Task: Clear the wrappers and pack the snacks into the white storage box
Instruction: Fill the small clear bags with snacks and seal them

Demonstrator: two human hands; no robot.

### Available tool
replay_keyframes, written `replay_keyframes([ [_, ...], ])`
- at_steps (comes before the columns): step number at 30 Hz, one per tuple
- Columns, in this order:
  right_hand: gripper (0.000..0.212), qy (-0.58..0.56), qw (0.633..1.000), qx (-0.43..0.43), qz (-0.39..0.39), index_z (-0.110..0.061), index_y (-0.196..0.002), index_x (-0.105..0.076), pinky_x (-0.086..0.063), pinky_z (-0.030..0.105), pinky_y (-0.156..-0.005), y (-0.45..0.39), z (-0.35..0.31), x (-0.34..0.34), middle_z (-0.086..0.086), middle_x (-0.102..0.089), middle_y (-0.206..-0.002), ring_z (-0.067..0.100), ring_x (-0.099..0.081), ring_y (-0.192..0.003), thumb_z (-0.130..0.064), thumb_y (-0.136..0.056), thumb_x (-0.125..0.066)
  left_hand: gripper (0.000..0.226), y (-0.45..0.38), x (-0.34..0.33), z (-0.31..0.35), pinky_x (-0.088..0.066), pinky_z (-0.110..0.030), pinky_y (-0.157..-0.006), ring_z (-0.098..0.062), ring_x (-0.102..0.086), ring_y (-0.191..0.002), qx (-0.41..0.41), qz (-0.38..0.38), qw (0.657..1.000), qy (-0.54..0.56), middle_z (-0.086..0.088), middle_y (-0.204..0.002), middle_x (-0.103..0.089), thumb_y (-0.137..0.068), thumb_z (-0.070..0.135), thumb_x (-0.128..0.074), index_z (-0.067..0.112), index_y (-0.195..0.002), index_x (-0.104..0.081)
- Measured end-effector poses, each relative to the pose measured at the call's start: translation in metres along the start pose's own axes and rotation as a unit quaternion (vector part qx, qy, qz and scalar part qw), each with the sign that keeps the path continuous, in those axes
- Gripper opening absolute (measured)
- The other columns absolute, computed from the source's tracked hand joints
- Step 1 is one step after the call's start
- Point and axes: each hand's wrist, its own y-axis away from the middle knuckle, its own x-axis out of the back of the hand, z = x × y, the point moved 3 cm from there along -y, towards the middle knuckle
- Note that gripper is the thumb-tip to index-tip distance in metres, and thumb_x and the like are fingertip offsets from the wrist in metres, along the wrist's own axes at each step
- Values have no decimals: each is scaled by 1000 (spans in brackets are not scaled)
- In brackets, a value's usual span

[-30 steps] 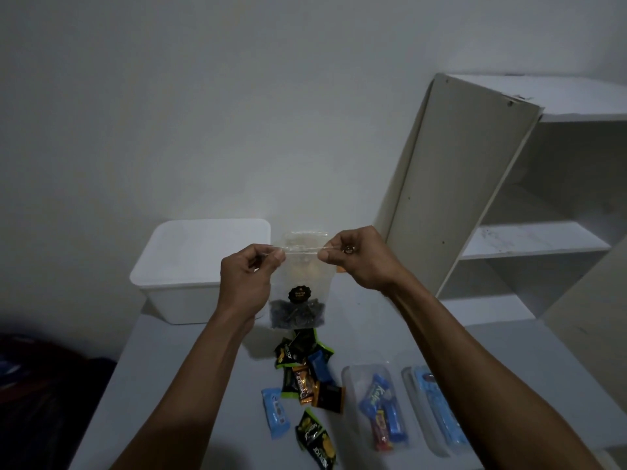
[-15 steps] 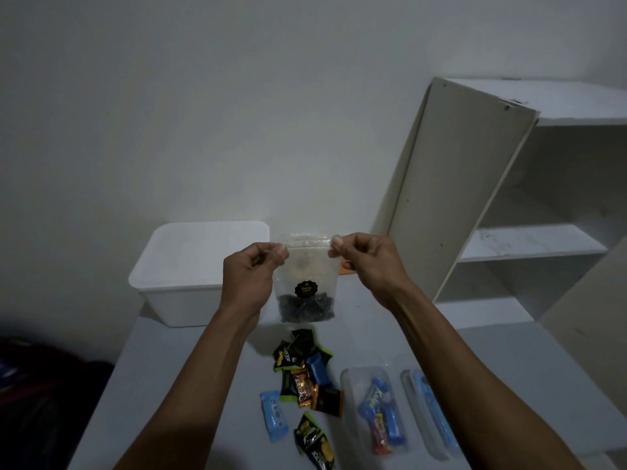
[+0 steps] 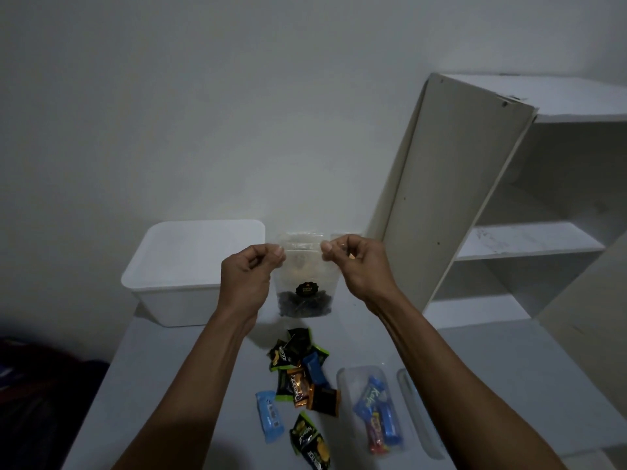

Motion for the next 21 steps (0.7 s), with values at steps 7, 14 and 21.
replay_keyframes([
  [7,31,-8,993,-42,-114,-3,-88,-76,-48,14,-67,0,-18,0,-2,-75,-78,-1,-69,-71,-31,-94,-64,13,-2,0,3,-53,-17,-76,-9,-69,-79,-56,-48,995,-70,4,-73,-73,-88,9,-68,17,-78,-71],
  [14,21,141,961,-14,-236,-6,-83,-76,-51,20,-67,-11,-31,-6,-7,-72,-68,0,-62,-64,-25,-90,-71,9,1,0,4,-50,-15,-75,-6,-67,-79,-79,-84,987,-113,1,-78,-75,-86,9,-71,15,-80,-74],
  [21,26,175,969,11,-172,-12,-73,-67,-41,21,-55,-3,-19,-25,-9,-57,-58,-1,-46,-49,-28,-94,-65,32,13,-1,3,-47,-19,-61,-5,-61,-66,16,96,985,-142,5,-73,-69,-77,47,-78,16,-76,-70],
])
